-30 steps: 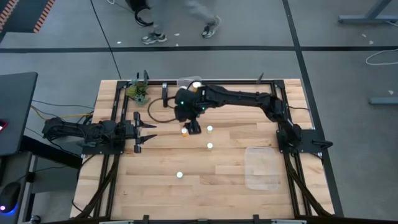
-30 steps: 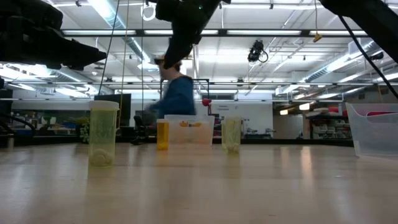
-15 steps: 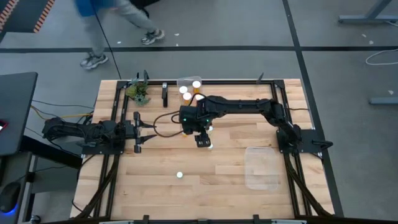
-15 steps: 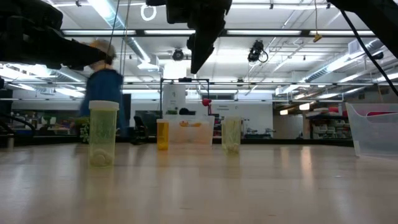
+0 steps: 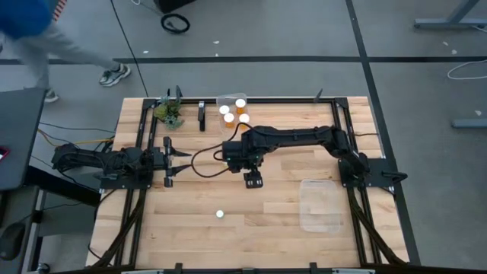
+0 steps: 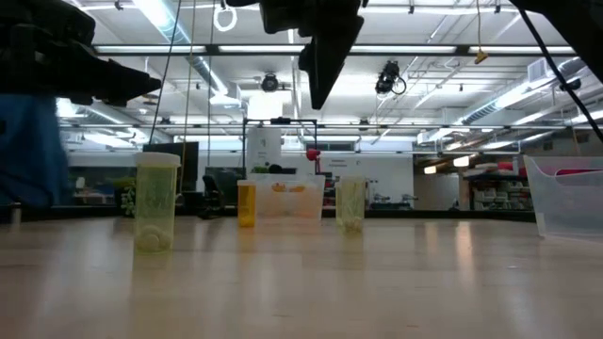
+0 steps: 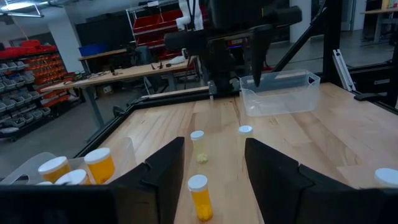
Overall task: Pick and place medicine bottles into bin by pill shape (circle, oval)
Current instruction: Move the bottom transparent bin to the middle right of the table
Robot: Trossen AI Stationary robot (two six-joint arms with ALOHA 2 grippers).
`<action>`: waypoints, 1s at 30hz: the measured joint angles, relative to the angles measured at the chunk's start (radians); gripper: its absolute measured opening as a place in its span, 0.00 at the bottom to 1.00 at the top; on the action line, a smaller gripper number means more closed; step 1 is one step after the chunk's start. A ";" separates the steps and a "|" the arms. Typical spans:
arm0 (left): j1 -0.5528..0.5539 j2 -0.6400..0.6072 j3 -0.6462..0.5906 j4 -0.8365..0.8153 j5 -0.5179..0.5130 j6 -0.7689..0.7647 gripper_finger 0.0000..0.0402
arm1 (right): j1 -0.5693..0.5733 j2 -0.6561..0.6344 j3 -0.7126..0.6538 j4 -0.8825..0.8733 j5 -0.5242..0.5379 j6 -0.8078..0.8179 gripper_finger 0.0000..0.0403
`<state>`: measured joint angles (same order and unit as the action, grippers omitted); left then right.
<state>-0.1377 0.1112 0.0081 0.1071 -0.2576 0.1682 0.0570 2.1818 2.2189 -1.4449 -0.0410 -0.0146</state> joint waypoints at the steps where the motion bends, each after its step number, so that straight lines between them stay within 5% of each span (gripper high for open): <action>1: 0.000 0.000 0.000 0.000 0.000 0.000 0.45 | 0.007 0.000 0.000 0.000 0.000 0.009 0.68; 30: 0.000 0.000 0.000 0.000 0.000 0.000 0.45 | 0.195 0.000 -0.008 0.011 0.178 0.116 0.68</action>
<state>-0.1378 0.1111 0.0081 0.1074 -0.2577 0.1683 0.2519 2.1821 2.2108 -1.4334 0.1371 0.1012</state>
